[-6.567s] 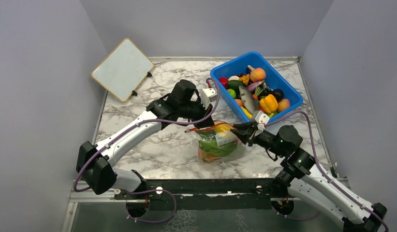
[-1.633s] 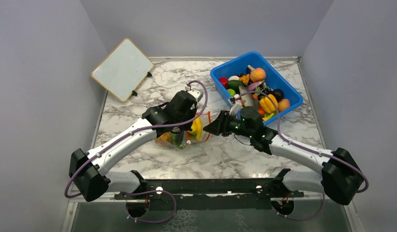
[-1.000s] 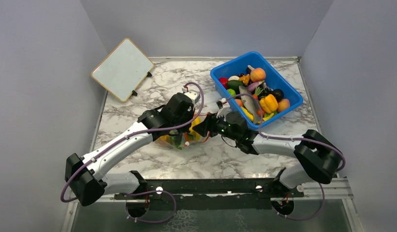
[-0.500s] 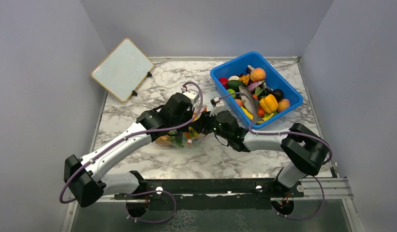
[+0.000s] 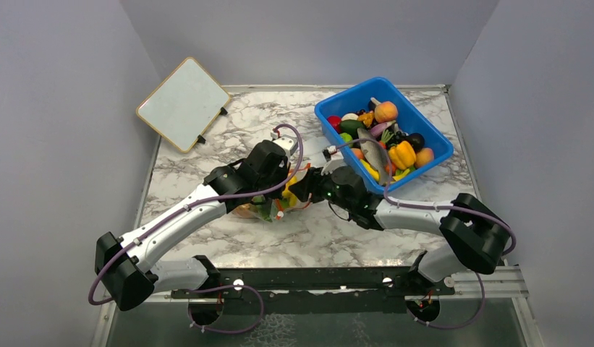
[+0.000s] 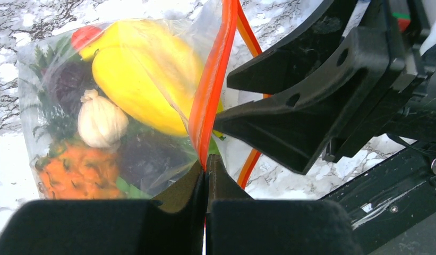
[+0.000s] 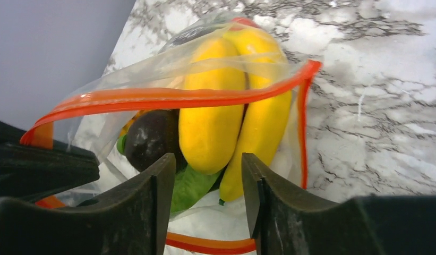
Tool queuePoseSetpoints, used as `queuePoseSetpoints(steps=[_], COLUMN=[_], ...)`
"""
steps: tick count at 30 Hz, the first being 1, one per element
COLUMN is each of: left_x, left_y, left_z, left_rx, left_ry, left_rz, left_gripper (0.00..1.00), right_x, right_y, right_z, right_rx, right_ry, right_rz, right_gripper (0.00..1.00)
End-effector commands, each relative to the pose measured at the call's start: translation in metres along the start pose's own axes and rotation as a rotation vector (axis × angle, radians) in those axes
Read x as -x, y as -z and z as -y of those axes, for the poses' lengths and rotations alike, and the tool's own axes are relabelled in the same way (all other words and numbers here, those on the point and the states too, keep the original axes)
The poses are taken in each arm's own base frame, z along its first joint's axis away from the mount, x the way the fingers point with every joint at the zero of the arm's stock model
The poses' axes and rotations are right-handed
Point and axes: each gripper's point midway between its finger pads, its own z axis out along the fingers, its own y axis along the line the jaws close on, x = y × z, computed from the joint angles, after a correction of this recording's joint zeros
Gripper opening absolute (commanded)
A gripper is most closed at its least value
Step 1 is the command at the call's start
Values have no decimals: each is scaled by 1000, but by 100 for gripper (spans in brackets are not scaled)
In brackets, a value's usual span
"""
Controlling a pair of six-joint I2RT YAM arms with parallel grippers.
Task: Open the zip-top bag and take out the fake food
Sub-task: Pick up the fake fruit from the zipper food storage bag.
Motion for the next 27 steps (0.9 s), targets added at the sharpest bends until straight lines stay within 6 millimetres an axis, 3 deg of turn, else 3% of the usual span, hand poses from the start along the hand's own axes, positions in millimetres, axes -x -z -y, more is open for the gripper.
queuePoseSetpoints(steps=[1,7,8,11,13,16,19,22,27], left_x=[8,10,10,11,11,10,11,10,8], left_y=[4,8,9,10,10,10,10,9,8], left_z=[5,5,5,4,4,3,2,2,2], left_rx=[-23,-27,-27,-26,-25,-20,-13,-12,-14], left_ry=[-6,-2,0,6,11,9,7,5,0], left_rz=[40,56,58,62,64,65,68,63,56], left_gripper=[0,0,0,0,0,0,0,0,0], right_x=[6,3,3,-6,-10,-14,-16,-16,-14], right_y=[-11,-40,-44,-55,-56,-49,-40,-28,-6], right_z=[-35,-36,-36,-22,-17,-21,-22,-19,-15], right_rx=[156,166,164,103,96,138,147,141,119], right_ry=[80,62,59,80,89,102,95,69,-3], right_rz=[-15,-7,-3,-29,-29,-27,-37,-30,-10], right_gripper=[52,61,73,76,69,47,34,27,24])
